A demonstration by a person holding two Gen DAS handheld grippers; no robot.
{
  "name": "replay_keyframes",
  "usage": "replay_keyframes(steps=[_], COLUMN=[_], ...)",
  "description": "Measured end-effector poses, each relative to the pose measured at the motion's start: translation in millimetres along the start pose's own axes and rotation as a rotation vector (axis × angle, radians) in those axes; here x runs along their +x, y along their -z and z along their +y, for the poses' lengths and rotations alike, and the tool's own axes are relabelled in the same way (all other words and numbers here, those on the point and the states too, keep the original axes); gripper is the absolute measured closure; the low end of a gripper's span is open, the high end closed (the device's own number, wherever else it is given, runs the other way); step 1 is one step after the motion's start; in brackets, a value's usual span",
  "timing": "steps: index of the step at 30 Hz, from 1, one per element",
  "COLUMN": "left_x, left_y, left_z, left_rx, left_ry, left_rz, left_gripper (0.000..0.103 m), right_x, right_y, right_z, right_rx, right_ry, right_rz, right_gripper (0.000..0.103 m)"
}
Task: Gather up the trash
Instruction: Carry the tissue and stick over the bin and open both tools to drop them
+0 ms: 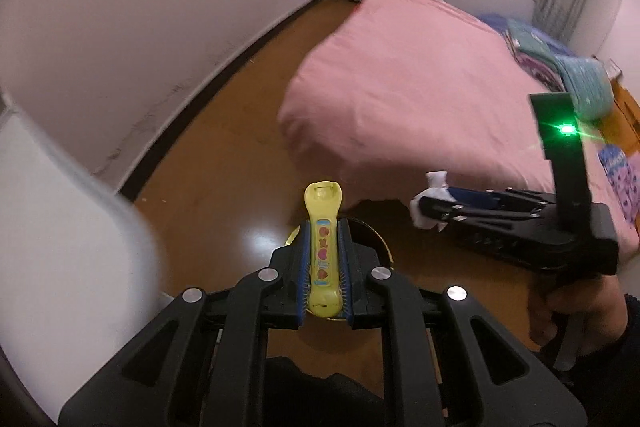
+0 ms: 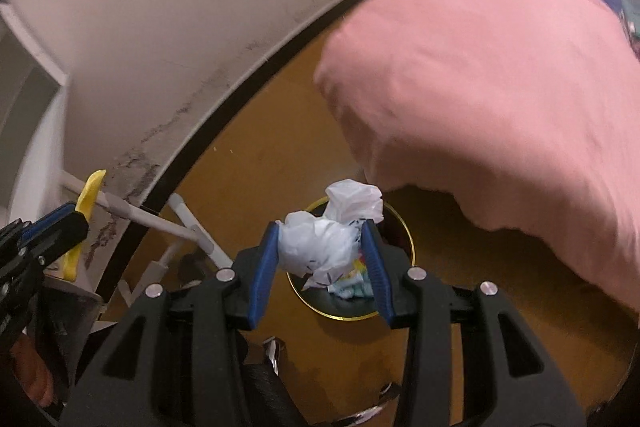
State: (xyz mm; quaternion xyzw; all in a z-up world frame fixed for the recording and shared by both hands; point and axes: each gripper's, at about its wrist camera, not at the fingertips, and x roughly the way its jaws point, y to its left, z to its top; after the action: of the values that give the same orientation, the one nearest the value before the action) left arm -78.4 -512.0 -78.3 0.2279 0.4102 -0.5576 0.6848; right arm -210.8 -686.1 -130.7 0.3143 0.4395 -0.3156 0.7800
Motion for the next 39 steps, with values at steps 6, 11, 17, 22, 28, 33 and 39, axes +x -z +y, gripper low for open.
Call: replay_keyframes(steps=[6, 11, 17, 22, 28, 33, 39], left_x=[49, 79, 103, 103, 114, 122, 134], left_y=[4, 7, 10, 10, 10, 10, 7], left_z=[-5, 0, 5, 4, 4, 0, -8], left_rx=[-0.013, -0.026, -0.031, -0.032, -0.036, -0.028, -0.018], left_ry=[0.026, 0.025, 0.031, 0.031, 0.032, 0.036, 0.049], left_rz=[0.099, 0.14, 0.171, 0.185, 0.202, 0.216, 0.229], left_gripper=[0.091, 0.091, 0.091, 0.091, 0.091, 0.091, 0.091], right_x=[40, 54, 61, 64, 67, 65, 58], right_y=[5, 6, 8, 7, 4, 2, -2], right_z=[-16, -15, -13, -13, -17, -21, -37], right_rx=[0.007, -0.004, -0.015, -0.005, 0.004, 0.017, 0.079], right_ry=[0.009, 0.011, 0.015, 0.021, 0.018, 0.023, 0.04], right_rz=[0.107, 0.137, 0.15, 0.151, 0.149, 0.135, 0.105], right_gripper=[0.061, 0.061, 0.061, 0.058, 0.053, 0.045, 0.041])
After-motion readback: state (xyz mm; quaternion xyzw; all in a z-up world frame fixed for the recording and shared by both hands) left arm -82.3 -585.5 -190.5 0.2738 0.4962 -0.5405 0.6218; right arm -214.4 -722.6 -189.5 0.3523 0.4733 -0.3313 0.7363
